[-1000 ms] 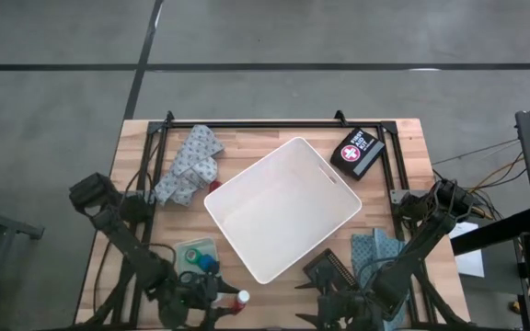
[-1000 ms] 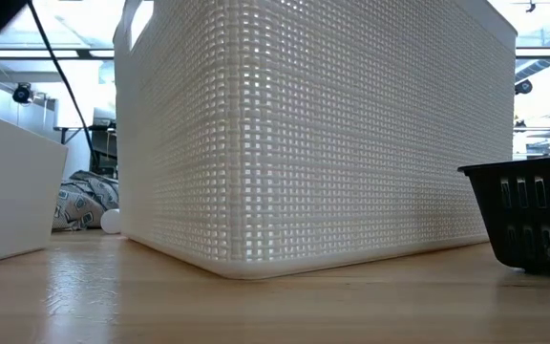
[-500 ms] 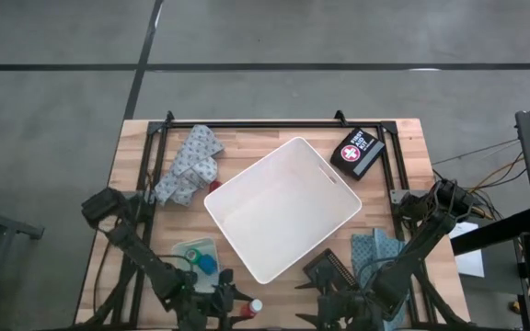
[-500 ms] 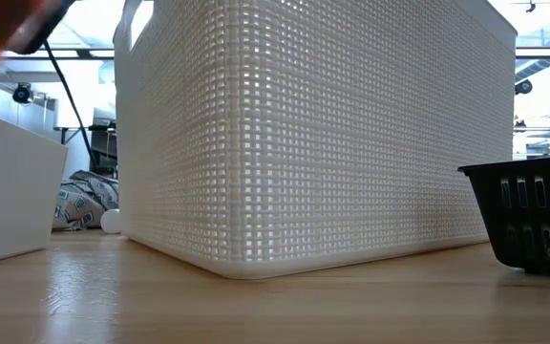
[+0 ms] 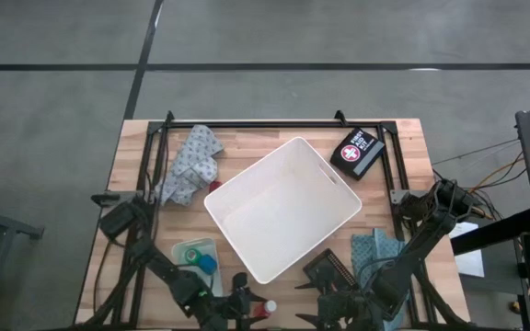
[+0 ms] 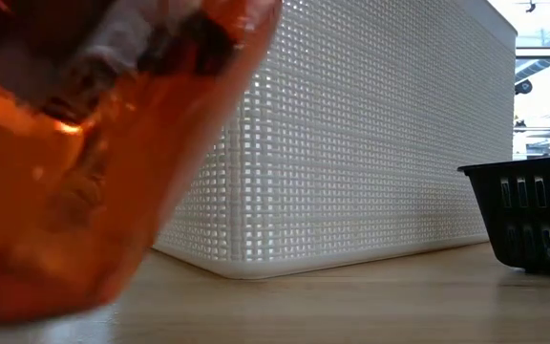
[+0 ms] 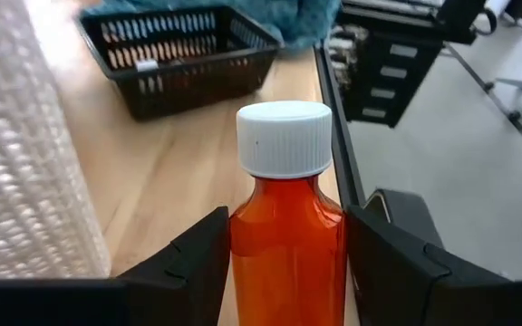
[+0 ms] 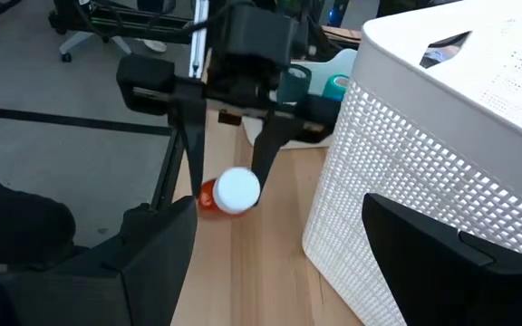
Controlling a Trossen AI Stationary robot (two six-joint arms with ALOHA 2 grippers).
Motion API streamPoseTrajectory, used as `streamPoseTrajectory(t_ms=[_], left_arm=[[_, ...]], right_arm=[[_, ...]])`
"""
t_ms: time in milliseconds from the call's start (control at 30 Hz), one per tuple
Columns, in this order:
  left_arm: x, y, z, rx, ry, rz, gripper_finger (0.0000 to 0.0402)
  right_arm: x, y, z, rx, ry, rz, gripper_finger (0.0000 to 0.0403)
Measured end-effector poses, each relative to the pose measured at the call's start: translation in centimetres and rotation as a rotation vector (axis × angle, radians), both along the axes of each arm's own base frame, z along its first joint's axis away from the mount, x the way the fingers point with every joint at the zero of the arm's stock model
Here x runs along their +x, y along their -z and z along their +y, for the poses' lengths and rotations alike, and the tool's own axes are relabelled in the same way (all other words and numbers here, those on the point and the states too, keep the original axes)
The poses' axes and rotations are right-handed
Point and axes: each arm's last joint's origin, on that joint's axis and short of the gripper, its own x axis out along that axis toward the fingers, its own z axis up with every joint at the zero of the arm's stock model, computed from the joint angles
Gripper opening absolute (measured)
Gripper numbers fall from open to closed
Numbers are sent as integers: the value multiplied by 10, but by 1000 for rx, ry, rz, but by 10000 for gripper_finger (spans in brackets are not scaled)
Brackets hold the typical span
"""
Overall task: Pick & place medical supplies in basket/bin
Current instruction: Put the bottom orange bottle into the black basket
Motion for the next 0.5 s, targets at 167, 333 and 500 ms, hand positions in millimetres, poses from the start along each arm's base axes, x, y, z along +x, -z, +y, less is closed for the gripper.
streamPoseTrajectory(t_ms=[167,333,500], left_arm=[[9,3,10,-46,21,47,200],[18,4,19,-92,62,94,200],[21,6,24,-119,49,123,200]], right_arm=[[0,0,0,0,0,0,311],[0,0,0,0,0,0,311],[0,0,0,-1,0,1,311]])
